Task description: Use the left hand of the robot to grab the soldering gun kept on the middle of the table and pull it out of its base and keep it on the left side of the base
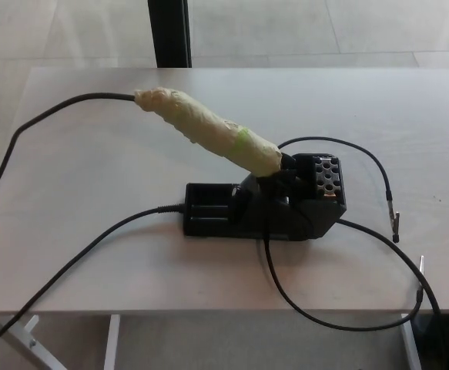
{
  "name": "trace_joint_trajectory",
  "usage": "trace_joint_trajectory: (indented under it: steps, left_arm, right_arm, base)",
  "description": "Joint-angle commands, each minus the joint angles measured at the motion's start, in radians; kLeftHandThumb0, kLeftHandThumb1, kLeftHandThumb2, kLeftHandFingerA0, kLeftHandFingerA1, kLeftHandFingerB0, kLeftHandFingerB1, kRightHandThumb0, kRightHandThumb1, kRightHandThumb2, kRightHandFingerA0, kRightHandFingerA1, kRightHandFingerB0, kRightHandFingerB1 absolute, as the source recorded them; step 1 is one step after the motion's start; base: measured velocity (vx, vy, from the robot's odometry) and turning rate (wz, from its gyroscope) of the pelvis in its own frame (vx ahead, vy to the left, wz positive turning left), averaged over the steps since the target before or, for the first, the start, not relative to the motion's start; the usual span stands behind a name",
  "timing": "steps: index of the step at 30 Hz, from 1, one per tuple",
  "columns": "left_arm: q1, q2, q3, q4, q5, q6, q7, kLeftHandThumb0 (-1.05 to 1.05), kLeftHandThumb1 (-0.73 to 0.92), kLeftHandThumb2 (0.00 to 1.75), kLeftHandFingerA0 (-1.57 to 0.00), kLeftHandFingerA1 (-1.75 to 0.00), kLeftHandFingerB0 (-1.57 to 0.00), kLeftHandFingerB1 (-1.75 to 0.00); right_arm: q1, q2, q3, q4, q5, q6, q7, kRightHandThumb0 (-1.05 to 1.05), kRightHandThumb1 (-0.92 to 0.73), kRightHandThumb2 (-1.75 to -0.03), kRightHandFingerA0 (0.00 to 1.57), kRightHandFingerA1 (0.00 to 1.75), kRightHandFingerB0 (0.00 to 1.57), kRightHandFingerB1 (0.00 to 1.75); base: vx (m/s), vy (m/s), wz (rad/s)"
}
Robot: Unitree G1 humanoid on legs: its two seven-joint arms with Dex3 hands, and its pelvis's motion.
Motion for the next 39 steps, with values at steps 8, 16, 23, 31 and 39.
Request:
trace_joint_trajectory:
  steps: [8,16,23,31,39]
  left_arm:
    - [-0.162,0.098,0.268,-0.218,-0.252,0.051,0.011,-0.66,0.68,0.61,-0.53,-0.71,-0.49,-0.52]
    - [-0.522,0.175,0.273,-0.75,-0.274,0.21,-0.066,-0.62,0.71,0.61,-0.21,-0.6,-0.21,-0.42]
    - [-0.801,0.125,0.032,-0.978,-0.141,0.275,-0.125,-0.58,0.74,0.62,-0.2,-0.42,-0.17,-0.34]
    - [-0.962,0.048,-0.203,-1.121,0.005,0.331,-0.15,-0.72,0.69,0.62,-0.18,-0.54,-0.25,-0.4]
    - [-1.079,-0.002,-0.394,-1.179,0.06,0.266,-0.186,-0.6,0.66,0.6,-0.21,-0.56,-0.26,-0.44]
  right_arm:
    - [0.013,-0.035,-0.017,0.044,0.057,-0.064,0.117,-0.62,-0.53,-0.88,0.22,0.57,0.08,0.43]
    - [0.009,-0.041,-0.01,0.043,0.049,-0.071,0.112,-0.64,-0.53,-0.88,0.23,0.58,0.09,0.43]
    - [0.01,-0.046,-0.011,0.045,0.048,-0.07,0.114,-0.62,-0.53,-0.88,0.23,0.58,0.1,0.44]
    - [0.011,-0.054,0.007,0.043,0.028,-0.066,0.101,-0.65,-0.54,-0.88,0.26,0.57,0.12,0.43]
    - [0.009,-0.06,0.006,0.049,0.031,-0.07,0.106,-0.64,-0.52,-0.88,0.26,0.59,0.12,0.44]
  base:
    - [0.0,0.0,0.01]
    - [0.0,0.0,0.01]
    - [0.0,0.0,-0.01]
    - [0.0,0.0,0.01]
    - [0.0,0.0,0.0]
